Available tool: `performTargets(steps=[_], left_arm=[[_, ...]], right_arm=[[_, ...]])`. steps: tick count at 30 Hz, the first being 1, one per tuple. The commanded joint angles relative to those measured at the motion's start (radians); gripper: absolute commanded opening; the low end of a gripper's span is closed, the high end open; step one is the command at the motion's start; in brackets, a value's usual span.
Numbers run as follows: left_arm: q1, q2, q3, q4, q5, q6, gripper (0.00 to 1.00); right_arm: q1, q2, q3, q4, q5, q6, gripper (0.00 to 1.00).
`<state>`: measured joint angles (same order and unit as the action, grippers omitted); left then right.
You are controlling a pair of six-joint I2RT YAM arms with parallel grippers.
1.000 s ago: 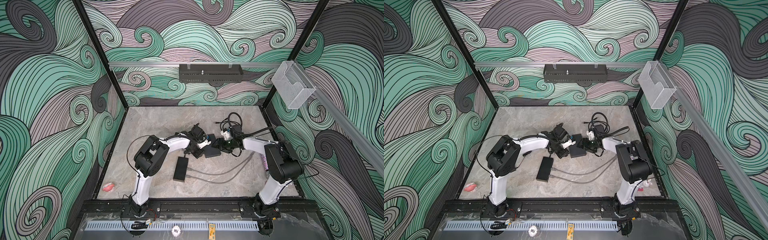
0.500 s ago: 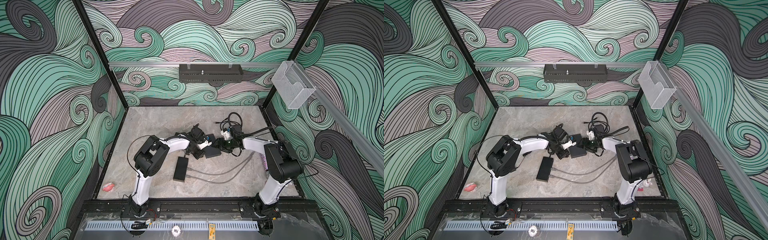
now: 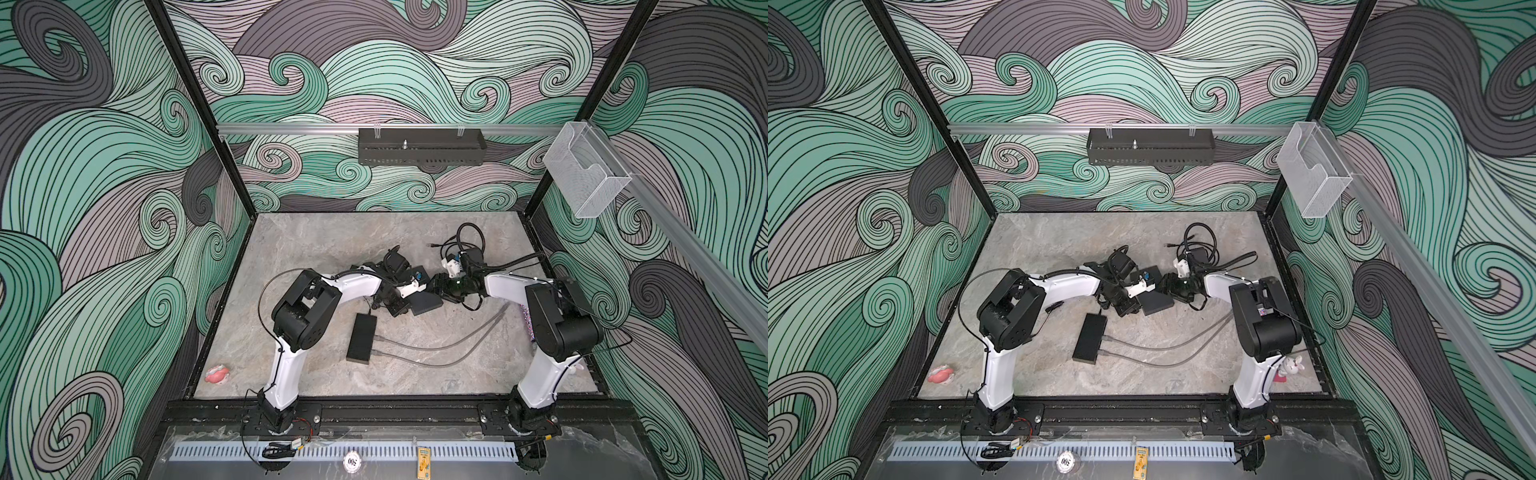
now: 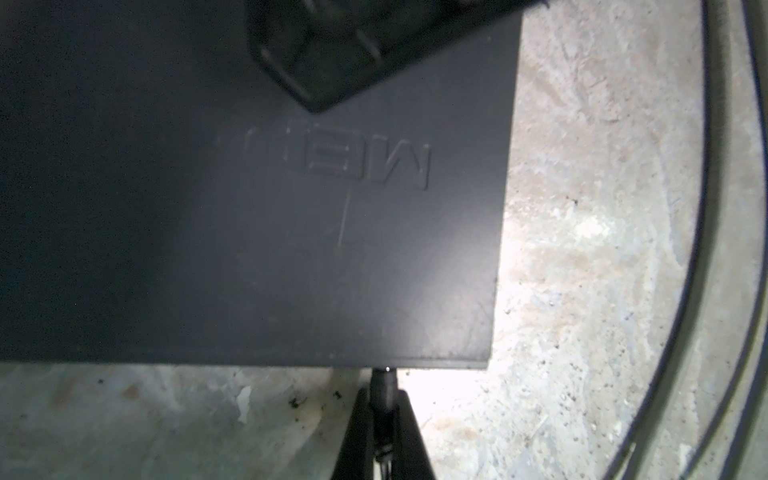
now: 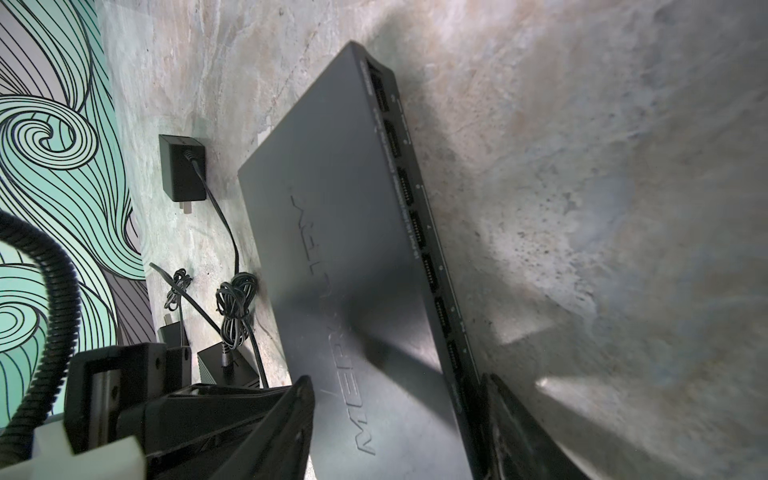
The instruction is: Insert the plug into the switch port
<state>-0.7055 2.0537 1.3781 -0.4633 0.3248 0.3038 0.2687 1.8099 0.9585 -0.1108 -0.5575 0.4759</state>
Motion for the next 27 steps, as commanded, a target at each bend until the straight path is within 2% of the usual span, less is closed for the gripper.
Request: performTargets(steps=[1,14,23,25,27], left_arm=[[-0.012,0.030,0.052,0.083,0.024,-0.017,0.00],[-0.022,0.063,0.105,0.071,0.024,-0.042,0.00],[0.027,0.076,0.153,0.031,-0.012,-0.013,0.00],[0.045,0.086,0.176,0.021,-0.013,0.005,0.05],[0.062,0.106,0.218,-0.003,-0.009,0.029,0.06]], right_arm=[[0.039,-0.003,-0.029,0.033,-0.127,0.037,0.62],[0.143,-0.051,-0.098,0.138,-0.116,0.164,0.60],[0.126,-0.081,-0.119,0.121,-0.069,0.152,0.62],[0.120,-0.081,-0.128,0.129,-0.062,0.155,0.62],[0.119,-0.079,-0.132,0.137,-0.061,0.159,0.62]])
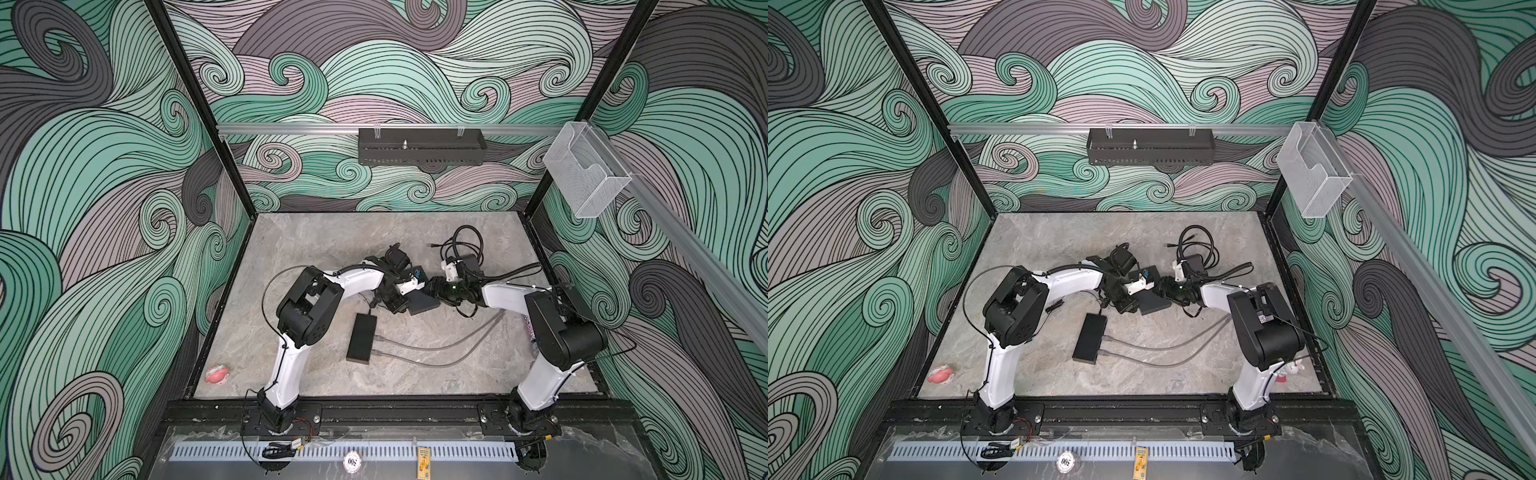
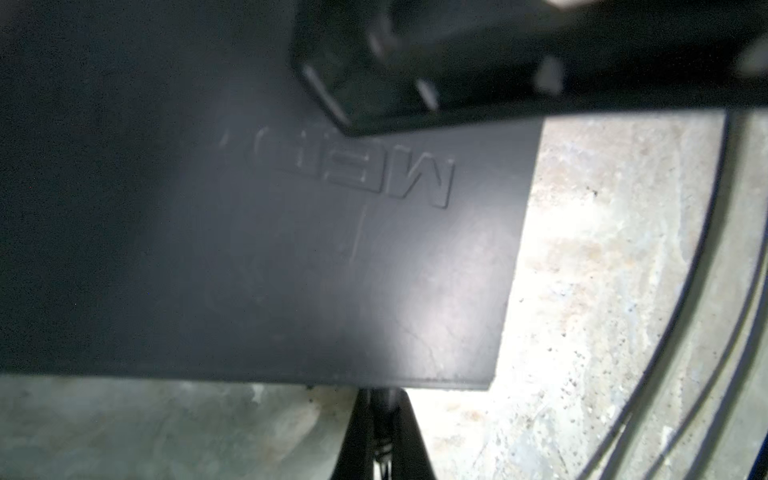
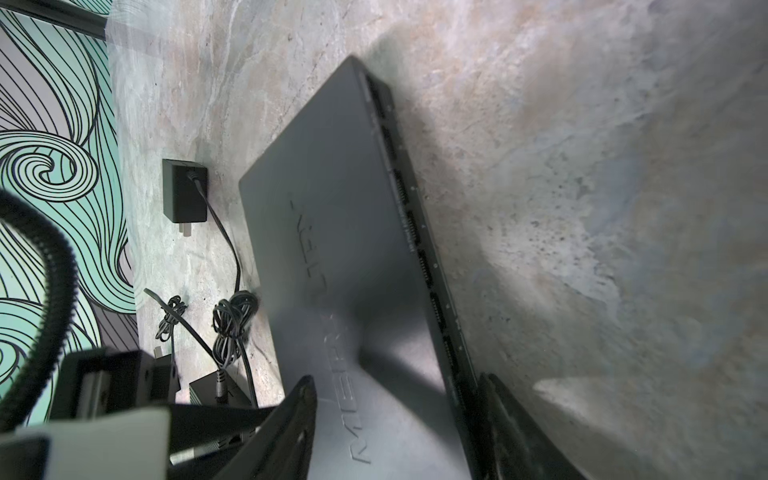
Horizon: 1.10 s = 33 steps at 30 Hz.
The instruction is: Insert the plug into the switch port
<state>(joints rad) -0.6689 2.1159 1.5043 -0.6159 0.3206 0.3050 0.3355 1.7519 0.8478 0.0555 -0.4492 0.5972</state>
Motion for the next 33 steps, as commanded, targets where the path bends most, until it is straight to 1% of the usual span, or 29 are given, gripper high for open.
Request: performTargets(steps=[1,3,5,8,10,11,12,14,15,16,19,20,23,25,27,30,31,32,33], left_arm=[[0.031,0.050,0.108,0.145,-0.006,0.036,0.06],[0.045,0.064,0.134,0.147,-0.005,0.054,0.06],[0.057,0.077,0.155,0.156,-0.028,0.064,0.06],[0.082,0.094,0.192,0.133,-0.050,0.102,0.09],[0.104,0.093,0.200,0.124,-0.055,0.114,0.13],[0.115,0.085,0.194,0.121,-0.058,0.118,0.18],[0.126,0.074,0.182,0.123,-0.063,0.121,0.28],[0.134,0.040,0.146,0.143,-0.090,0.117,0.53],[0.137,0.016,0.121,0.154,-0.093,0.119,0.60],[0.138,-0.012,0.096,0.166,-0.088,0.120,0.63],[0.145,-0.115,0.009,0.232,-0.071,0.057,0.76],[0.147,-0.145,-0.006,0.240,-0.069,0.031,0.78],[0.149,-0.227,-0.021,0.218,-0.085,-0.033,0.79],[0.148,-0.285,-0.030,0.187,-0.105,-0.076,0.79],[0.152,-0.356,-0.062,0.176,-0.147,-0.138,0.79],[0.169,-0.462,-0.126,0.184,-0.141,-0.220,0.79],[0.177,-0.503,-0.163,0.213,-0.128,-0.251,0.82],[0.182,-0.548,-0.205,0.253,-0.124,-0.281,0.92],[0.183,-0.587,-0.241,0.291,-0.124,-0.304,0.98]], right_arm=[[0.052,-0.018,-0.020,-0.028,-0.171,0.041,0.62],[0.052,-0.008,-0.009,-0.018,-0.173,0.047,0.62],[0.051,0.008,0.010,-0.017,-0.174,0.050,0.62],[0.052,0.036,0.036,0.005,-0.180,0.071,0.62],[0.053,0.058,0.054,0.023,-0.190,0.090,0.62],[0.054,0.071,0.063,0.033,-0.196,0.099,0.62],[0.056,0.084,0.076,0.038,-0.201,0.106,0.62],[0.059,0.107,0.092,0.048,-0.203,0.116,0.62],[0.062,0.118,0.101,0.049,-0.204,0.118,0.61],[0.063,0.127,0.109,0.049,-0.200,0.118,0.62],[0.066,0.145,0.126,0.039,-0.190,0.108,0.61],[0.066,0.146,0.128,0.030,-0.178,0.100,0.62],[0.064,0.131,0.133,-0.012,-0.166,0.070,0.62],[0.050,0.092,0.121,-0.048,-0.144,0.050,0.65],[0.025,0.028,0.111,-0.104,-0.102,0.019,0.69],[-0.022,-0.047,0.130,-0.208,-0.025,-0.032,0.72],[-0.045,-0.064,0.154,-0.254,0.007,-0.054,0.74],[-0.063,-0.072,0.184,-0.301,0.044,-0.082,0.81],[-0.081,-0.074,0.212,-0.340,0.103,-0.109,0.91]])
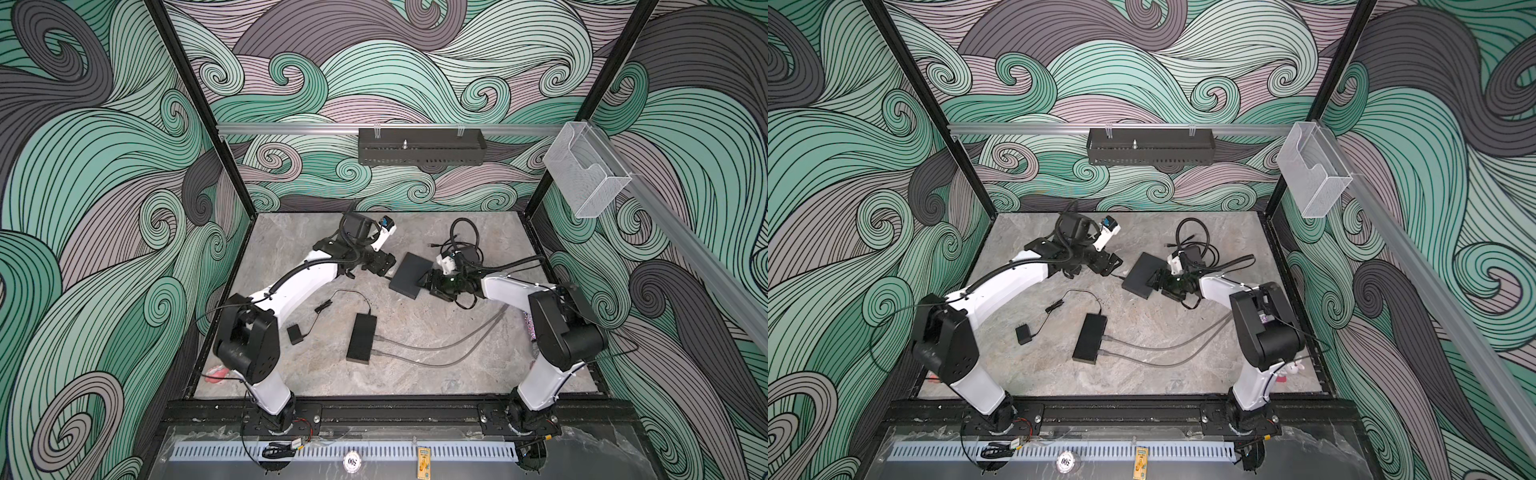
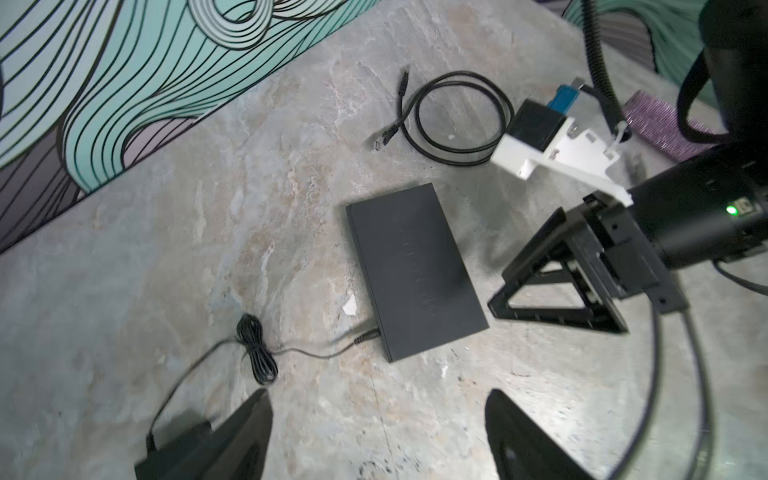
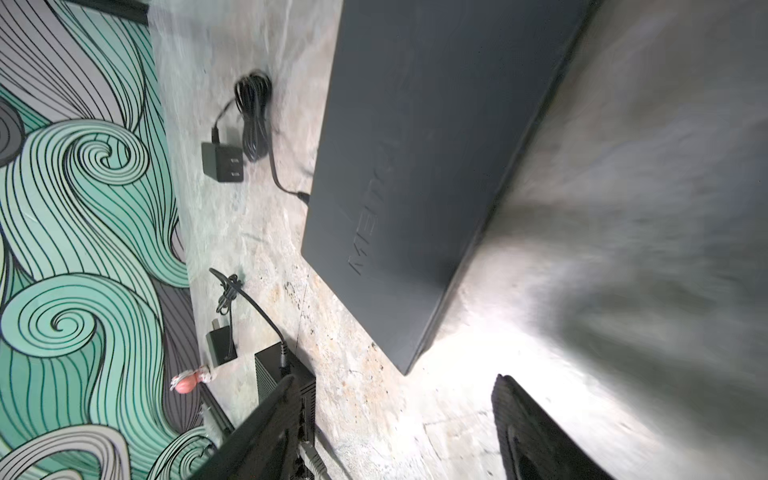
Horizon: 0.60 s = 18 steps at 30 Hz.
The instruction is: Insert the plug into the switch port
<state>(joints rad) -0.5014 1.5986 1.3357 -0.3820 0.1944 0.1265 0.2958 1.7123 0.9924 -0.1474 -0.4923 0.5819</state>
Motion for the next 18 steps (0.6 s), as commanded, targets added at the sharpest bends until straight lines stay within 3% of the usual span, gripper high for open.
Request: performTargets(steps=[1,4,7,12,15,17,18], left_arm=[[0.017,-0.113,-0.115,0.105,0.007,-0.149,0.99],[0.017,-0.216,-0.225,0.263,0.035,-0.205,0.99],[0.016,-0.245,-0.234,0.284,0.050,-0.287,0.99],[0.015,-0.278,-0.205,0.251,0.069,-0.297,0.99],[0.015,-0.295,-0.213,0.256,0.057,-0.292,0.99],[0.015,-0.297,-0.208,0.254,0.068,-0.292,0.99],[0.015,-0.297,-0.208,0.254,0.076,-0.292,0.98]], right_arm=[[-0.060,-0.033,0.103,-0.177,0.202,-0.125,0.99],[-0.081,0.012,0.233,-0.293,0.338,-0.218,1.00],[-0.084,0.102,0.385,-0.387,0.451,-0.289,0.99],[-0.094,0.263,0.606,-0.438,0.431,-0.306,0.96],[-0.109,0.335,0.710,-0.449,0.351,-0.289,0.75],[-0.109,0.385,0.778,-0.449,0.289,-0.357,0.26],[-0.109,0.410,0.806,-0.457,0.270,-0.395,0.21]])
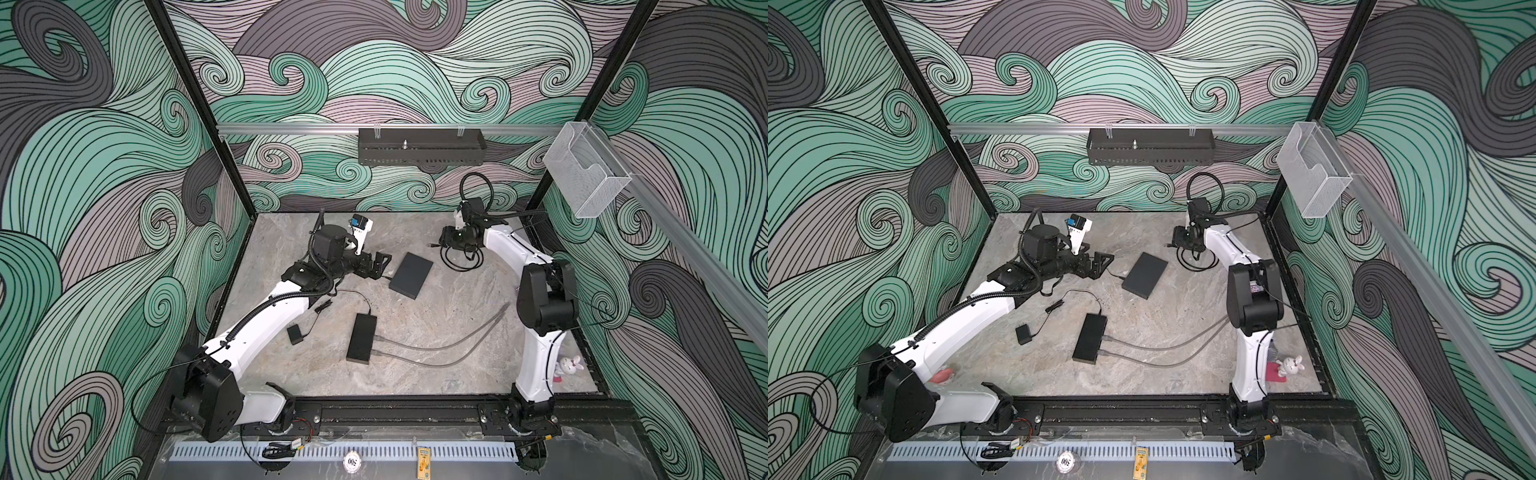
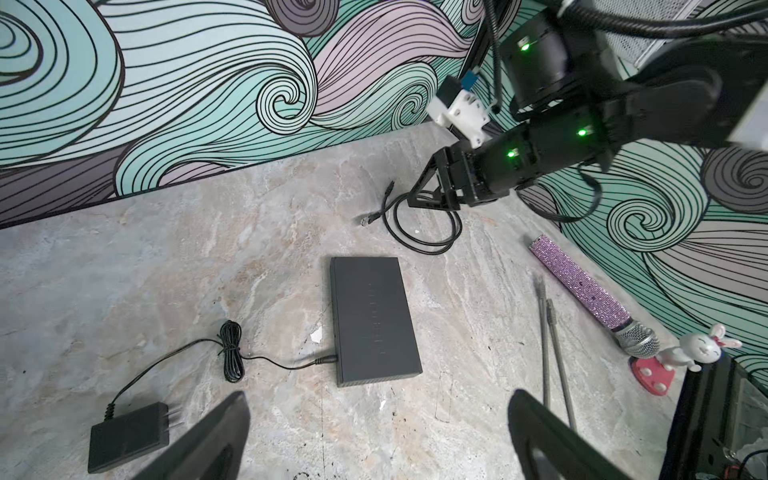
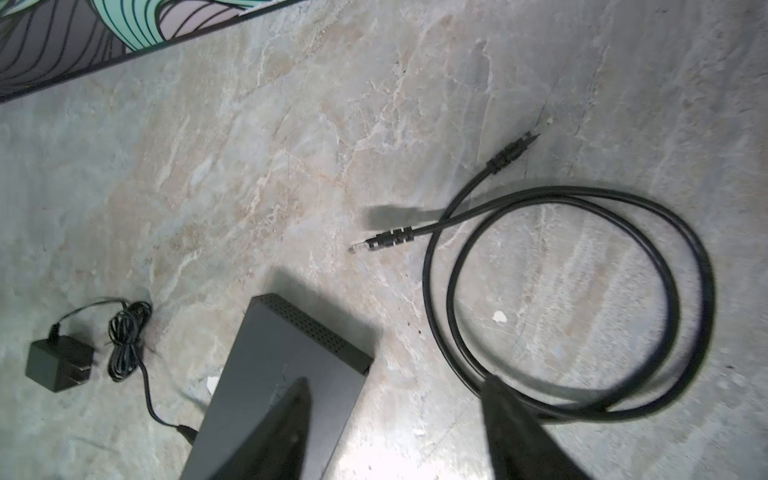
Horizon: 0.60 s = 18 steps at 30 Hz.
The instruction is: Insert the plug into the switch port
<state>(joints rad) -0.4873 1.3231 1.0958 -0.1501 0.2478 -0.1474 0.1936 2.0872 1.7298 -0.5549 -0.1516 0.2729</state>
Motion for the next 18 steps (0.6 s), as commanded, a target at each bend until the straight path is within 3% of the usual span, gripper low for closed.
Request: performTargets(steps=[1,3,4,10,18], left_arm=[[0.001,-0.022,0.032,0.024,0.029,-0.018,0.99],[0.001,-0.022,0.032,0.025,0.035,-0.017,0.99],[0.001,-0.022,0.032,0.026,0.035,-0.018,0.99],[0.001,-0.017,0.033,0.029,0.057,-0.026,0.99],[0.001,-0.010,0.035,0.027,0.078,-0.017,0.98]], right_arm=[[-0.006,0.066,0.115,-0.083,-0.085,-0.152,0.22],[0.003,0.114,0.206,-0.167,-0.071,-0.297,0.39],[0.009,0.133,0.233,-0.196,-0.042,-0.369,0.41],[0.054,0.206,0.296,-0.245,0.121,-0.666,0.39],[0.042,0.327,0.456,-0.308,0.061,-0.862,0.50]])
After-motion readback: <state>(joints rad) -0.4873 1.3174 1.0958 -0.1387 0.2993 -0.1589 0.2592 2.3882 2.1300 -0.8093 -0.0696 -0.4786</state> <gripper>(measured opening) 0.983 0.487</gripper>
